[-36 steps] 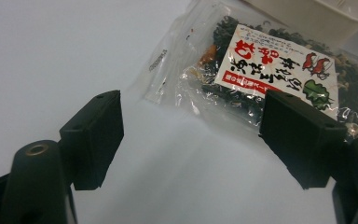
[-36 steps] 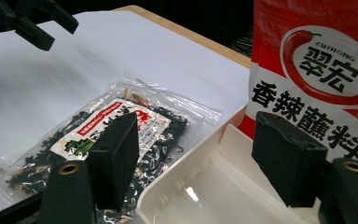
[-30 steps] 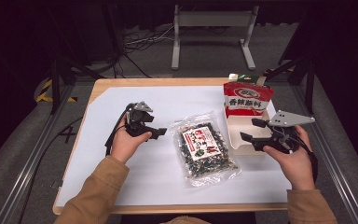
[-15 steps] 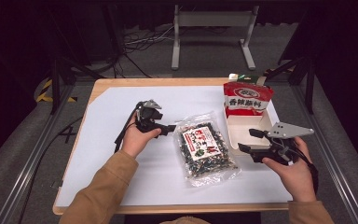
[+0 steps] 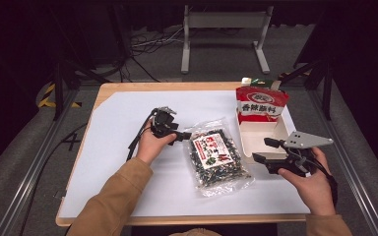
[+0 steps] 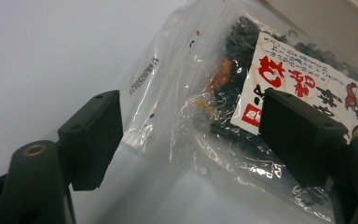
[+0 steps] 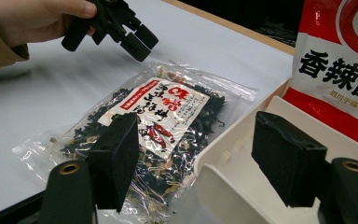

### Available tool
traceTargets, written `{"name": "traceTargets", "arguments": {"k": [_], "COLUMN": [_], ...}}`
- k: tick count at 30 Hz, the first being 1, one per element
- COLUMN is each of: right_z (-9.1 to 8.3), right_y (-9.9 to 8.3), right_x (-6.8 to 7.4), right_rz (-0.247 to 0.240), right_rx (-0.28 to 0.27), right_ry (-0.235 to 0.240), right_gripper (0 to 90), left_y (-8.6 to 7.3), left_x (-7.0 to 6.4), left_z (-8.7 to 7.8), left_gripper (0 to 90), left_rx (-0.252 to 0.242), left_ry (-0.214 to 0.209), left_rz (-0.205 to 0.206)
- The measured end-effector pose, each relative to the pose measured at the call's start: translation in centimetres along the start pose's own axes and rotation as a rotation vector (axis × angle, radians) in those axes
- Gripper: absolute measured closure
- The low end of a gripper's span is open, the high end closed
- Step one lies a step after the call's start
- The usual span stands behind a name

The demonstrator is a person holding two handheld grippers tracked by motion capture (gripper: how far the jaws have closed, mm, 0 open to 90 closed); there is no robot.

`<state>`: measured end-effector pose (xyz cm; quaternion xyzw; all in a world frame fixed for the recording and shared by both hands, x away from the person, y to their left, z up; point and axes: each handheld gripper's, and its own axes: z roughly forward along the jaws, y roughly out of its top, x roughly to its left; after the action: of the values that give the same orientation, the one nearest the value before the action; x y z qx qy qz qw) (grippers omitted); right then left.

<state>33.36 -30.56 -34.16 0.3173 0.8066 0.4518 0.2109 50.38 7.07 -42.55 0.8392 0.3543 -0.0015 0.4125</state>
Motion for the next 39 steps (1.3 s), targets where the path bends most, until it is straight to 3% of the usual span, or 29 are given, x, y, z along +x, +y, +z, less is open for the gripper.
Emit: {"name": "traceTargets", "arguments": {"k": [7, 10, 16, 19, 22, 27, 29, 31, 39], "right_z": [0.0, 0.0, -0.3, -0.4, -0.3, -0.3, -0.2, -0.1, 0.2], "right_y": [-0.2, -0.3, -0.2, -0.1, -0.1, 0.0, 0.0, 0.0, 0.2], "right_x": [0.0, -0.1, 0.0, 0.0, 0.0, 0.2, 0.2, 0.3, 0.4], "right_rz": [0.004, 0.012, 0.021, 0.027, 0.029, 0.03, 0.03, 0.031, 0.029], "right_rx": [0.003, 0.003, -0.02, -0.03, -0.034, -0.036, -0.033, -0.032, -0.035], "right_ry": [0.004, 0.012, 0.029, 0.032, 0.038, 0.042, 0.044, 0.046, 0.055], "right_gripper": [31.6, 31.5, 31.5, 31.3, 31.2, 31.1, 31.1, 31.0, 30.7], "left_y": [-0.2, -0.4, -0.4, -0.3, -0.1, 0.0, 0.0, 0.0, 0.0], "left_x": [0.2, 0.2, -0.3, -1.2, -1.6, -2.0, -2.0, -2.0, -2.9], "left_z": [1.3, 1.8, 2.4, 2.7, 3.0, 3.1, 3.0, 3.0, 3.2], "left_gripper": [20.1, 24.7, 29.8, 23.2, 18.5, 18.9, 23.9, 34.9, 43.5], "left_rx": [0.019, 0.034, 0.049, 0.071, 0.089, 0.099, 0.1, 0.098, 0.103], "left_ry": [0.006, -0.047, -0.052, -0.013, 0.005, 0.032, 0.059, 0.063, 0.097], "left_rz": [0.011, -0.011, 0.008, 0.044, 0.029, 0.055, 0.058, 0.056, 0.062]}}
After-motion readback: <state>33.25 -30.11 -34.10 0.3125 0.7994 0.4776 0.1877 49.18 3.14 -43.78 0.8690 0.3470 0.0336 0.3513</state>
